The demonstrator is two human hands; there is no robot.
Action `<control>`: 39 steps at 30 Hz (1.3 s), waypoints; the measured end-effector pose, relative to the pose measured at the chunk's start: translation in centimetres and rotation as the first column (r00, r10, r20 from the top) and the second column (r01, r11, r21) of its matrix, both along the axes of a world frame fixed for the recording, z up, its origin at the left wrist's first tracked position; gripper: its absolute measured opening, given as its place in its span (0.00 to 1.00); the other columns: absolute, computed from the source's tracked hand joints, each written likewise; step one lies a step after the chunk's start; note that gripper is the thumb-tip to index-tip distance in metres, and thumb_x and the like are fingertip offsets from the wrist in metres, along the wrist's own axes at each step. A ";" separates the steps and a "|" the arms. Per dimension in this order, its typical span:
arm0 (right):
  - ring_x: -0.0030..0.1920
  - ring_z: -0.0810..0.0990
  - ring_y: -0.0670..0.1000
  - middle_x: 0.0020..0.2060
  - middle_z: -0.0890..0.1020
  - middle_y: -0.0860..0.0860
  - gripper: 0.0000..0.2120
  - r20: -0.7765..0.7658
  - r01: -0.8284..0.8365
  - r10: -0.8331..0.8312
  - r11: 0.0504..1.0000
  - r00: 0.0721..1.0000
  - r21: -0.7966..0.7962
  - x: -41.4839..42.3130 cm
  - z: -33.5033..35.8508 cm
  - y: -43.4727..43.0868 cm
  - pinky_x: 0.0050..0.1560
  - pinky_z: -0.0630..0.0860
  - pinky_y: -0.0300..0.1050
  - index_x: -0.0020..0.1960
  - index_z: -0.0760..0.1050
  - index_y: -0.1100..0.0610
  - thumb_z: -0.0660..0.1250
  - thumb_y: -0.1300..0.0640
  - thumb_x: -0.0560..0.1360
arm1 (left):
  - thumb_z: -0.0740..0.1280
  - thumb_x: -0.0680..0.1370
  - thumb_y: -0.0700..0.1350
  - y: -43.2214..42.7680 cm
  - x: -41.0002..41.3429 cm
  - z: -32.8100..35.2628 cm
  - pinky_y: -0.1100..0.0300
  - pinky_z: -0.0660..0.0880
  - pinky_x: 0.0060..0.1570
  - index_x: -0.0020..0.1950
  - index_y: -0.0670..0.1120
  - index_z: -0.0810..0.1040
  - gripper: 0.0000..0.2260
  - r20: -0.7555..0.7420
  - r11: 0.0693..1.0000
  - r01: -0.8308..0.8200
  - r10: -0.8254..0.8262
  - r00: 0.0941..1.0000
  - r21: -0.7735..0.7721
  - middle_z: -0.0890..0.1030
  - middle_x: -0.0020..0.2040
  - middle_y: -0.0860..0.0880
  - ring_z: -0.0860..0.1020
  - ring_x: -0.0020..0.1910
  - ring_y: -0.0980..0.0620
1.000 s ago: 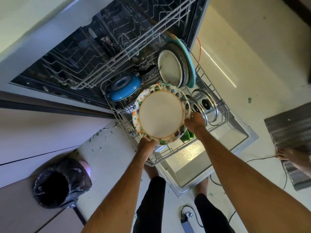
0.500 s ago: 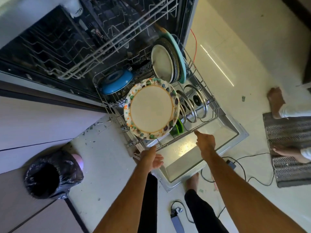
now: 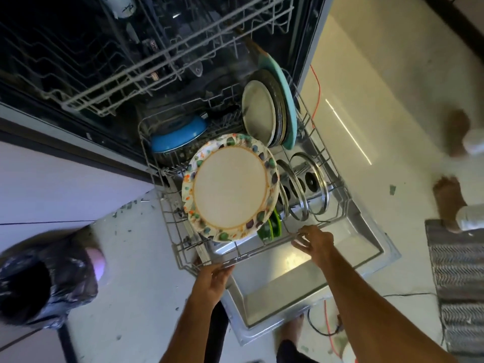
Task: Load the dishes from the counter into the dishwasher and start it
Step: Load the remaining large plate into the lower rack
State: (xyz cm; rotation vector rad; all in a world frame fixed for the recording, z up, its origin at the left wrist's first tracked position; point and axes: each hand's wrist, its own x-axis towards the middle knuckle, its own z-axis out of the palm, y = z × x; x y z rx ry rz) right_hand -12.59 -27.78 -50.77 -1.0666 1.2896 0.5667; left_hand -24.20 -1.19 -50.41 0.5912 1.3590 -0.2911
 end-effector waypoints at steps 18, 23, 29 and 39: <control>0.51 0.81 0.60 0.66 0.76 0.62 0.34 0.145 0.150 -0.172 0.977 0.974 0.150 -0.1 1.1 -1.3 0.43 0.82 0.49 0.76 0.62 0.52 0.59 0.78 0.76 | 0.54 0.83 0.32 -1.8 -3.1 -2.0 0.53 0.78 0.50 0.52 0.28 0.81 0.16 -0.025 0.960 -0.272 0.271 0.962 -0.064 0.79 0.60 0.33 0.86 0.43 0.43; 0.49 0.82 0.58 0.66 0.76 0.63 0.33 0.170 0.150 -0.176 0.977 0.970 0.154 -0.4 1.4 -1.5 0.45 0.82 0.51 0.76 0.62 0.54 0.59 0.78 0.77 | 0.54 0.82 0.33 -1.7 -3.0 -1.5 0.56 0.80 0.47 0.64 0.28 0.72 0.14 -0.032 0.942 -0.312 0.311 0.950 -0.122 0.76 0.63 0.32 0.86 0.47 0.43; 0.50 0.82 0.58 0.64 0.77 0.62 0.27 0.201 0.053 -0.070 0.994 0.977 0.091 0.2 1.6 -1.5 0.44 0.84 0.50 0.73 0.65 0.58 0.61 0.75 0.78 | 0.54 0.83 0.33 -1.6 -2.3 -1.2 0.64 0.80 0.28 0.64 0.27 0.71 0.13 -0.005 0.944 -0.294 0.297 0.955 -0.152 0.83 0.51 0.32 0.86 0.44 0.41; 0.43 0.86 0.52 0.38 0.87 0.51 0.26 0.198 -0.054 0.041 0.997 0.979 0.061 4.9 0.6 -1.1 0.51 0.83 0.47 0.73 0.67 0.64 0.66 0.72 0.76 | 0.55 0.84 0.34 -1.2 1.7 -0.6 0.61 0.81 0.28 0.45 0.27 0.80 0.17 0.036 0.942 -0.292 0.302 0.953 -0.164 0.84 0.44 0.33 0.86 0.39 0.42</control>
